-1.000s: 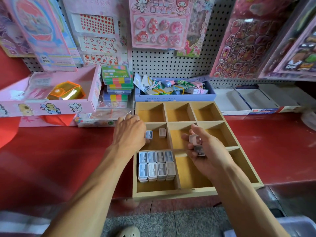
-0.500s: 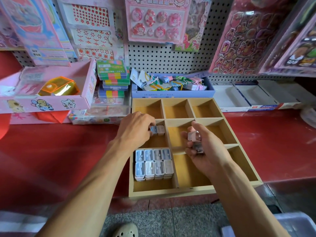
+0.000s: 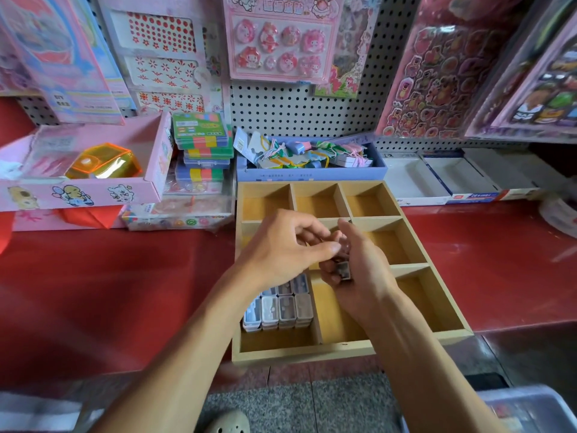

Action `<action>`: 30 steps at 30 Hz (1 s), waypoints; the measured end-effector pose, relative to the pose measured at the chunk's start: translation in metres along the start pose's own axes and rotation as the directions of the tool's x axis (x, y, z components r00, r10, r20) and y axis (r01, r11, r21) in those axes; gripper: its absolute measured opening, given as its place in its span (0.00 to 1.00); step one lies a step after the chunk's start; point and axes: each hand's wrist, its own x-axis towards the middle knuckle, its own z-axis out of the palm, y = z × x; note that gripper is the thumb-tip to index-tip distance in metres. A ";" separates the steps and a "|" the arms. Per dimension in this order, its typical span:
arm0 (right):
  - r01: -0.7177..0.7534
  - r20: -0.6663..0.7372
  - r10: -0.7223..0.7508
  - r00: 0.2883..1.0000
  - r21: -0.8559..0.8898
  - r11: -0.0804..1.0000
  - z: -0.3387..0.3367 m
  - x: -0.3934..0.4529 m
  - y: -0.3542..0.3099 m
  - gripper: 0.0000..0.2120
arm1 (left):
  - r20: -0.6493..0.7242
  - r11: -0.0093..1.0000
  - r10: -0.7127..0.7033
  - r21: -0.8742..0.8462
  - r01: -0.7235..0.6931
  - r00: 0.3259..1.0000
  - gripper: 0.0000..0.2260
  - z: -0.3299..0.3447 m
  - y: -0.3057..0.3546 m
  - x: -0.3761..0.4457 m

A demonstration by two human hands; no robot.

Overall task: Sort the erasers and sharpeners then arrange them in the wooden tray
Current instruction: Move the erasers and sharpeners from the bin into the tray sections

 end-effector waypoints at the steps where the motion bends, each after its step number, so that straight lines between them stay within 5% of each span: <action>1: 0.010 0.008 -0.009 1.000 -0.012 1.000 0.001 -0.001 0.000 0.14 | 0.002 0.999 -0.025 -0.043 0.025 1.000 0.04 0.002 0.002 0.000; 7: 0.042 0.056 -0.036 0.998 -0.094 0.995 0.001 -0.002 0.001 0.20 | 0.003 0.960 -0.160 -0.233 0.157 0.987 0.04 -0.004 0.010 0.001; 12: 0.063 0.116 -0.048 0.992 -0.127 0.990 -0.011 -0.001 0.000 0.15 | -0.122 0.939 -0.192 -0.310 0.146 0.974 0.04 -0.031 0.005 0.005; 19: 0.190 0.272 -0.102 0.957 -0.321 0.928 -0.001 -0.009 -0.004 0.15 | -0.091 0.965 -0.177 -0.213 0.155 0.980 0.04 -0.045 -0.004 0.005; 24: 0.214 0.287 -0.125 0.950 -0.304 0.928 0.005 -0.003 -0.001 0.14 | -0.043 0.979 -0.085 -0.188 0.075 0.995 0.11 -0.049 -0.004 0.004; 30: 0.251 0.303 -0.141 0.942 -0.364 0.897 0.008 -0.001 0.002 0.19 | -0.142 0.974 0.122 0.206 -0.092 0.982 0.13 -0.037 -0.011 0.002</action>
